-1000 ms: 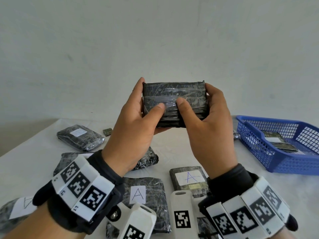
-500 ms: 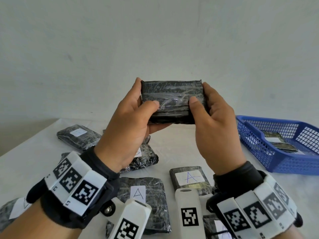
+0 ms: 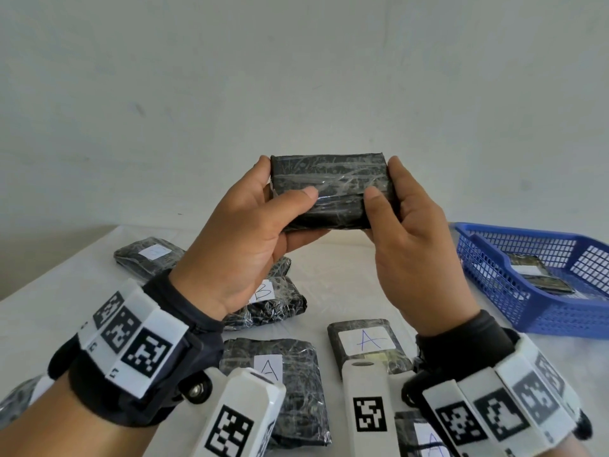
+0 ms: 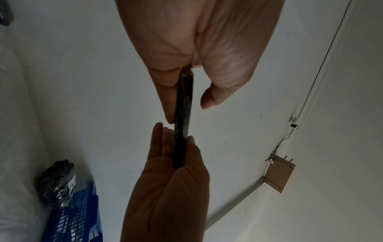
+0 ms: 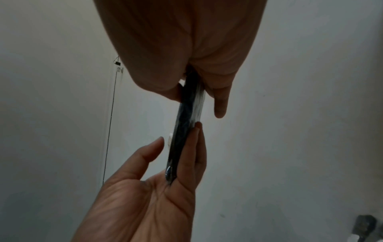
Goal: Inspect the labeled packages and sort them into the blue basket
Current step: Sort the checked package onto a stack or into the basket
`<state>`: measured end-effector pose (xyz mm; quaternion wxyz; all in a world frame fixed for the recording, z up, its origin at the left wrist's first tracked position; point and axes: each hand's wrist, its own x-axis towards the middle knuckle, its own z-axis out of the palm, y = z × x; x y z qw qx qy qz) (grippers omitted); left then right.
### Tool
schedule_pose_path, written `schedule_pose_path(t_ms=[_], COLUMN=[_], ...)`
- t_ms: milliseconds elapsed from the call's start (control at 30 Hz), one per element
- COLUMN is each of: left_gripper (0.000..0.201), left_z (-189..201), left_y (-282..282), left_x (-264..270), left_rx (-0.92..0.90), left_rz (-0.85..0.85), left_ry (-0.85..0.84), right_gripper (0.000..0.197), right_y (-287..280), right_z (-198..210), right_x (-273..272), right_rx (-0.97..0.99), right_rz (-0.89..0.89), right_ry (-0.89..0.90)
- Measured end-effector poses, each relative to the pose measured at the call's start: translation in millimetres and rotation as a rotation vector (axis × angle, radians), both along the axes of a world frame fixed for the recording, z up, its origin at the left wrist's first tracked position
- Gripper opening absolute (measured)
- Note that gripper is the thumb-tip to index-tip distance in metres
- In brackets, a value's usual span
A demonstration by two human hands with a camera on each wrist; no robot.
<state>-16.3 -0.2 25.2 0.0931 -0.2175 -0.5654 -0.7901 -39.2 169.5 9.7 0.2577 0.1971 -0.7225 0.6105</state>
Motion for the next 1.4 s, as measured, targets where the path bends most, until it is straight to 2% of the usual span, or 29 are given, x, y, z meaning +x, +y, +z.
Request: schedule_pose_path(t_ms=[167, 300, 367, 433, 567, 600, 700, 800, 867, 967, 1033, 1133, 1233, 1400], left_gripper=[0.029, 0.03, 0.028, 0.027, 0.024, 0.025, 0.02, 0.013, 0.026, 0.057, 0.04, 0.021, 0.02, 0.026], left_z=[-3.0, -3.8, -3.9, -4.3, -0.1, 1.1, -1.0, -5.3, -7.8, -12.9, -15.3, -14.4, -12.0, -9.6], left_y=[2.5, 3.9, 4.7, 3.7, -2.0, -2.0, 4.7, 10.8, 9.6, 8.9, 10.3, 10.5, 12.2, 16.0], left_x=[-0.6, 0.4, 1.0, -0.4, -2.7, -2.3, -0.1, -0.2, -2.5, -6.6, -7.5, -6.7, -2.8, 1.2], left_rx=[-0.014, -0.011, -0.005, -0.004, 0.068, 0.075, 0.096, 0.124, 0.116, 0.034, -0.017, -0.044, -0.07, -0.09], left_rz=[-0.001, -0.003, -0.008, 0.005, -0.021, -0.041, -0.078, -0.04, -0.017, 0.047, 0.104, 0.122, 0.086, 0.091], left_ry=[0.005, 0.022, 0.031, 0.016, -0.106, -0.133, -0.186, -0.2, -0.147, -0.057, 0.004, 0.02, 0.016, 0.076], right_gripper=[0.07, 0.056, 0.072, 0.078, 0.092, 0.088, 0.058, 0.038, 0.044, 0.058, 0.062, 0.053, 0.038, 0.046], right_y=[-1.6, -2.0, -2.3, -1.0, 9.9, 11.7, 10.6, 6.5, 4.5, -2.1, -7.0, -8.2, -8.3, -9.6], right_z=[5.4, 8.5, 7.8, 5.7, 4.2, 4.5, 3.0, 2.9, 3.3, 3.5, 2.8, 0.8, 0.1, 0.6], right_x=[8.9, 12.4, 11.8, 8.9, 6.5, 8.0, 10.3, 9.9, 9.2, 9.9, 9.5, 7.4, 6.7, 10.1], right_rx=[0.13, 0.123, 0.144, 0.16, 0.158, 0.159, 0.101, 0.006, -0.07, -0.219, -0.251, -0.24, -0.216, -0.194], right_rz=[-0.096, -0.105, -0.108, -0.103, -0.048, -0.025, -0.012, 0.016, 0.057, 0.124, 0.154, 0.17, 0.137, 0.149], right_ry=[0.018, 0.042, 0.029, 0.034, 0.06, 0.076, 0.12, 0.117, 0.084, 0.039, 0.013, 0.004, 0.01, -0.012])
